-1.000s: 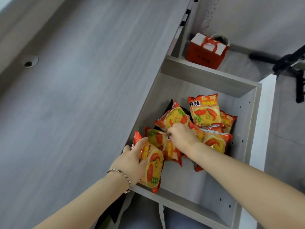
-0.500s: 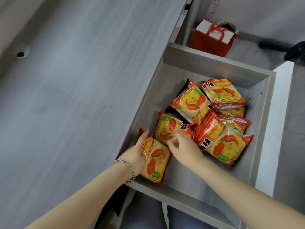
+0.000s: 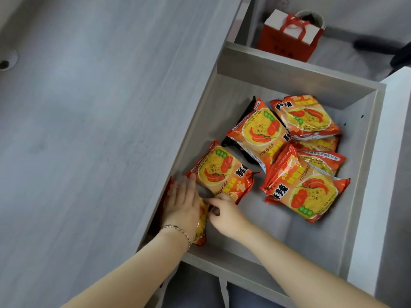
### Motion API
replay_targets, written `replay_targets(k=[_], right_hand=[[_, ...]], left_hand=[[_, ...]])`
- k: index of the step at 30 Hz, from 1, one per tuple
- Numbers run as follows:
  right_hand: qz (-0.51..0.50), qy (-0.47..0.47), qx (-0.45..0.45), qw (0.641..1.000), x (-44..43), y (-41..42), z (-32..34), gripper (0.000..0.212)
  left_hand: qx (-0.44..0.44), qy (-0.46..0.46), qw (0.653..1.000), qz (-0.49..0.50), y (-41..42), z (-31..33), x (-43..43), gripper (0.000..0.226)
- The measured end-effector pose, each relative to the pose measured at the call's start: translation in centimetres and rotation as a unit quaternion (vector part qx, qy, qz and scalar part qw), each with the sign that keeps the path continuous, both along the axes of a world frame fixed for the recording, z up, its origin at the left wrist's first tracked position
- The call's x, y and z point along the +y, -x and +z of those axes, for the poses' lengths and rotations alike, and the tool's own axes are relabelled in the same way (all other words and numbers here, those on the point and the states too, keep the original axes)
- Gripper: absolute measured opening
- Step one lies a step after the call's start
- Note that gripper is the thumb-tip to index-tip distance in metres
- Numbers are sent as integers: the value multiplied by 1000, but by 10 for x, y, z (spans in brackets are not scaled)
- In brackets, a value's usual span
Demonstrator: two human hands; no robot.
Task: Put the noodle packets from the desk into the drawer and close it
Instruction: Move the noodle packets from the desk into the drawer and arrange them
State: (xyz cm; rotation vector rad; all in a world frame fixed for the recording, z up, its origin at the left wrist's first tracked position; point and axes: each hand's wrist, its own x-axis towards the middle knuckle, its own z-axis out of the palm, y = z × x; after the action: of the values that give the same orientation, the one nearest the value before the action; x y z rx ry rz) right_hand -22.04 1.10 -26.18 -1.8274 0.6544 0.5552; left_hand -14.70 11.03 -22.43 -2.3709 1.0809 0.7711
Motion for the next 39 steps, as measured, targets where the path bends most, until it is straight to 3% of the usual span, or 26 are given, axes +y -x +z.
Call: replay_targets(k=[2, 4, 9, 13, 17, 21, 23, 25, 28, 30, 32, 34, 37, 39], right_hand=[[37, 0, -2, 999, -10, 1, 7, 38], [10, 20, -15, 1000, -24, -2, 19, 33], [-112, 211, -142, 961, -58, -24, 41, 25], [-25, 292, -62, 954, -72, -48, 32, 64], [25, 246, 57, 967, -72, -61, 15, 88], [-56, 172, 74, 981, -76, -59, 6, 87], [-61, 154, 64, 984, -81, -56, 9, 73], [-81, 127, 14, 988, -86, -52, 17, 53], [-172, 82, -104, 976, -88, -44, 37, 18], [-238, 38, -164, 957, -85, -35, 50, 9], [-293, -11, -181, 939, -79, -22, 57, 10], [-322, -55, -168, 930, -70, -7, 56, 9], [-338, -129, -100, 927, -67, 8, 46, 8], [-426, -180, -73, 883, -74, 11, 40, 18]], left_hand=[[65, 3, 997, 45, -1, -2, -3, 77], [115, 40, 984, 126, -5, -3, -8, 72], [141, 48, 975, 163, -13, -9, -15, 72], [113, 37, 985, 126, -2, -16, -5, 82], [71, 21, 991, 111, -1, -21, -5, 89], [62, 53, 989, 126, -3, -24, -4, 84], [83, 86, 981, 152, -2, -21, -4, 81], [103, 194, 937, 270, -4, -13, -8, 69], [193, 338, 770, 506, -13, 6, -22, 56], [275, 357, 669, 591, -18, 15, -31, 72], [325, 336, 635, 615, -24, 23, -41, 89], [323, 325, 670, 584, -31, 29, -48, 88], [277, 290, 772, 494, -44, 34, -51, 73], [277, 274, 815, 429, -50, 35, -50, 71]])
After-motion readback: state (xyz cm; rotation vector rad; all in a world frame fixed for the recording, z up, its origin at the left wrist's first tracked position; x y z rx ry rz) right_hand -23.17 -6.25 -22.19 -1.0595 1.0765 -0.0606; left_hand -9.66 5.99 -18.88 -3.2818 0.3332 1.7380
